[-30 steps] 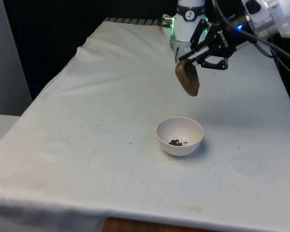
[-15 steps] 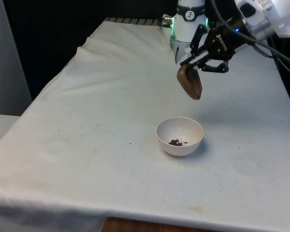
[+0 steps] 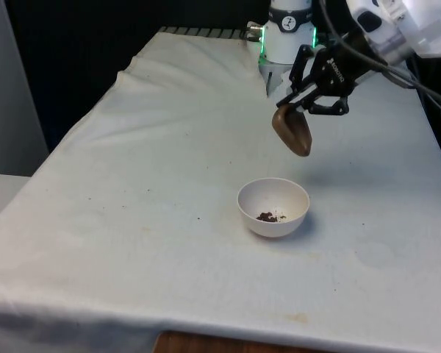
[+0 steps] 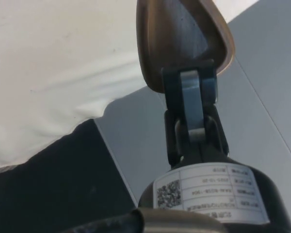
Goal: Pour the coffee beans from the cup into the bowl.
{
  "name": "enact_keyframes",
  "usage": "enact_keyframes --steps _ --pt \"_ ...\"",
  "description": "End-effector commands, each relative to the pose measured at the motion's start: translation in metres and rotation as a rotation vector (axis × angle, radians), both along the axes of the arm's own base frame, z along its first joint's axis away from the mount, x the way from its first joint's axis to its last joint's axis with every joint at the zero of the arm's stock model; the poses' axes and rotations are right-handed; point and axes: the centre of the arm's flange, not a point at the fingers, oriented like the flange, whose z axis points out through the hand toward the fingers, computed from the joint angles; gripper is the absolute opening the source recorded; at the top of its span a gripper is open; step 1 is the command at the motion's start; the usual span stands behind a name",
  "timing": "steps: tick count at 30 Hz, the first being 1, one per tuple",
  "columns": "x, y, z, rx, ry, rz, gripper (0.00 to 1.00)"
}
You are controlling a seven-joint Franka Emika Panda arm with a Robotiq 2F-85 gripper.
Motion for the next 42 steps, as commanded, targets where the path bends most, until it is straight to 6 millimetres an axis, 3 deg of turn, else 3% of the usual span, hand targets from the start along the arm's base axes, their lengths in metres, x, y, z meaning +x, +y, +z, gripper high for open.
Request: enact_keyframes --steps 1,32,42 --pt "-0.001 0.0 0.0 0.027 -0.006 0.005 0.01" --pt "-0.011 -0.012 -0.022 0.154 0.0 -0.037 0.01" --pt "-0.032 -0.023 -0.036 0.217 -0.025 -0.03 0.01"
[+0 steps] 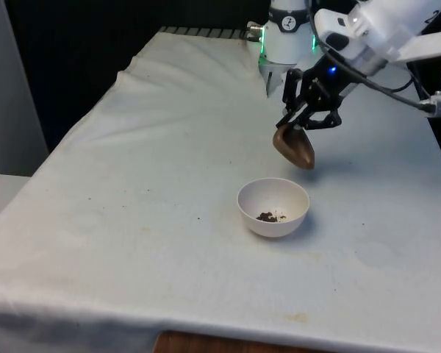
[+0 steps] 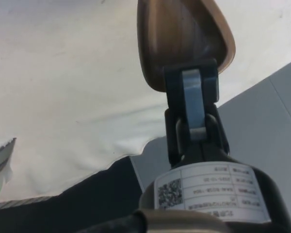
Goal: Pour the coffee beans from the cup into the bowl.
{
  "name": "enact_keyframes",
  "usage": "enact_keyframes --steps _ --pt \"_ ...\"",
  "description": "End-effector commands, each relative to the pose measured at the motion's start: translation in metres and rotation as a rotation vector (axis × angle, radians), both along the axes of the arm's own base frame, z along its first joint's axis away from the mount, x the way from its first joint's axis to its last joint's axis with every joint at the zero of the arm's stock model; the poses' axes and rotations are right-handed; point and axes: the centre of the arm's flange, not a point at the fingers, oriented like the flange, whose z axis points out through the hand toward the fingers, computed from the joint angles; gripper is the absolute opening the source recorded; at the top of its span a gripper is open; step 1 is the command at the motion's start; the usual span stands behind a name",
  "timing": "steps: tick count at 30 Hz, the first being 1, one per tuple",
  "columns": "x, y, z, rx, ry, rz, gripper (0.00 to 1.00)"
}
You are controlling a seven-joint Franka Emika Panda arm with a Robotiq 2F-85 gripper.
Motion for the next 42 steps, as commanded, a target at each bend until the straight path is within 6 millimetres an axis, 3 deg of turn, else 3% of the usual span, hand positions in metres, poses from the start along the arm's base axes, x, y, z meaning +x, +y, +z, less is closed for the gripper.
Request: enact_keyframes --steps 1,30,42 --pt "-0.004 -0.002 -0.002 0.022 -0.017 0.0 0.01" --pt "-0.024 -0.063 -0.036 0.016 0.012 0.031 0.01" --pt "-0.025 -0.067 -0.039 0.003 0.021 0.013 0.01"
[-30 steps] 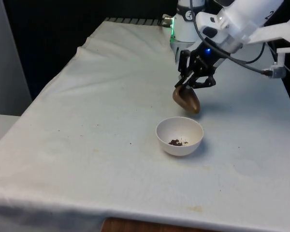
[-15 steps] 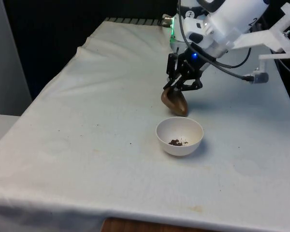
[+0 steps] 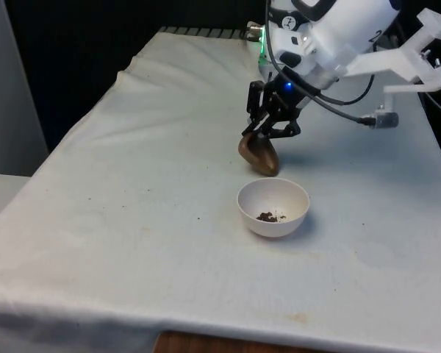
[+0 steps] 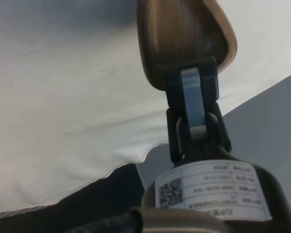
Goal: Pour the coffee beans from the cup into the bowl.
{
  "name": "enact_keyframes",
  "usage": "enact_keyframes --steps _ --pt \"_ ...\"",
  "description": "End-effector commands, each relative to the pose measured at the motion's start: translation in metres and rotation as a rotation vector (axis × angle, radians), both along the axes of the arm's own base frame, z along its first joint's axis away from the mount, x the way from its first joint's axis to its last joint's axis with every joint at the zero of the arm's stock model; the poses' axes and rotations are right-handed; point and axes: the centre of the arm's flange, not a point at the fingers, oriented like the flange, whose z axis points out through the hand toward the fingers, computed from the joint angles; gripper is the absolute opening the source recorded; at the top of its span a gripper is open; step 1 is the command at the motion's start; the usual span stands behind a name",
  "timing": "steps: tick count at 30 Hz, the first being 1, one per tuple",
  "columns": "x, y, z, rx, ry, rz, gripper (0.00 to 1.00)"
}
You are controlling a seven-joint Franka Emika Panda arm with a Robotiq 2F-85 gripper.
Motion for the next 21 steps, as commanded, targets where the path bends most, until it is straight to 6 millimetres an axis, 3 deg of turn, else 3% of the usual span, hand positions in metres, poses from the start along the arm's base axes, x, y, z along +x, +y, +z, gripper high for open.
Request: enact_keyframes --steps 1,21 --pt "-0.0002 -0.0031 0.0003 0.012 -0.003 0.007 0.01" --pt "0.0029 -0.012 0.0057 0.104 -0.028 0.063 0.01"
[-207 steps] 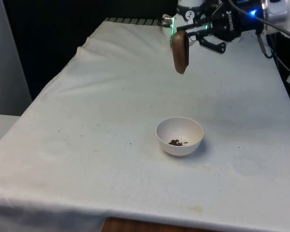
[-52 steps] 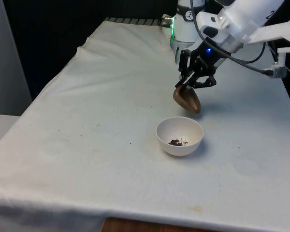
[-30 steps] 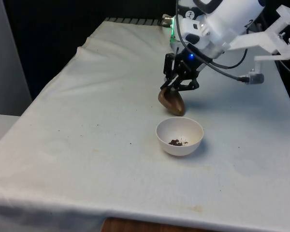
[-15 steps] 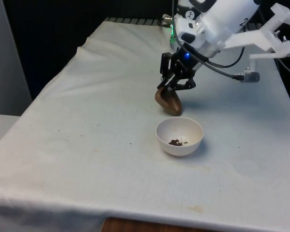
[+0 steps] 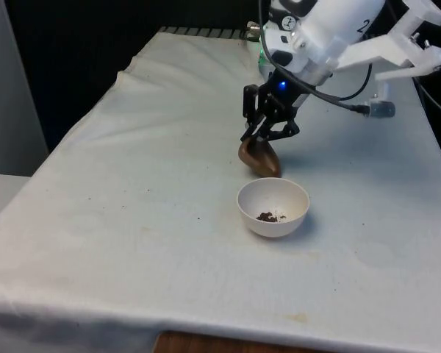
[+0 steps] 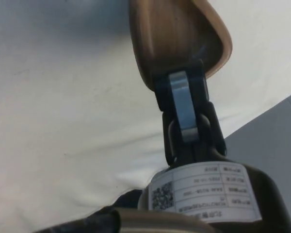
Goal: Pour the coffee beans from the cup into the bowl.
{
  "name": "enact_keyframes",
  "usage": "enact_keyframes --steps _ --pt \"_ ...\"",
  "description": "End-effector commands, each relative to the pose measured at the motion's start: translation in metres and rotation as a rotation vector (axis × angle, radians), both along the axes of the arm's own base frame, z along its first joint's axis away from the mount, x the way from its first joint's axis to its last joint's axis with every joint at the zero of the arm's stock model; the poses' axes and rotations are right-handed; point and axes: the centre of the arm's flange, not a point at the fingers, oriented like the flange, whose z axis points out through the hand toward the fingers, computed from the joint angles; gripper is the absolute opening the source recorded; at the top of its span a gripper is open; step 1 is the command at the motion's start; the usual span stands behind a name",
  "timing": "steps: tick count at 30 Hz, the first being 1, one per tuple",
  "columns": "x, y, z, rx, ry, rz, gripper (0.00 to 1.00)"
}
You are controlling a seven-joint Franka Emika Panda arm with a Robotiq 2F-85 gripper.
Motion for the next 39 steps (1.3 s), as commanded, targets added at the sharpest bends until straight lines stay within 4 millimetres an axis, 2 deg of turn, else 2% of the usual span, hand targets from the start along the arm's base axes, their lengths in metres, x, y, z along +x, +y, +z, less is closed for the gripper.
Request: enact_keyframes --steps 1,5,14,39 --pt "-0.001 -0.001 0.001 0.024 -0.001 0.008 0.01" --pt "0.0 -0.004 0.0 0.009 0.002 0.004 0.01" --pt "-0.015 -0.025 0.011 0.041 -0.009 0.035 0.01" --pt "-0.019 -0.043 0.004 0.157 -0.049 0.098 0.01"
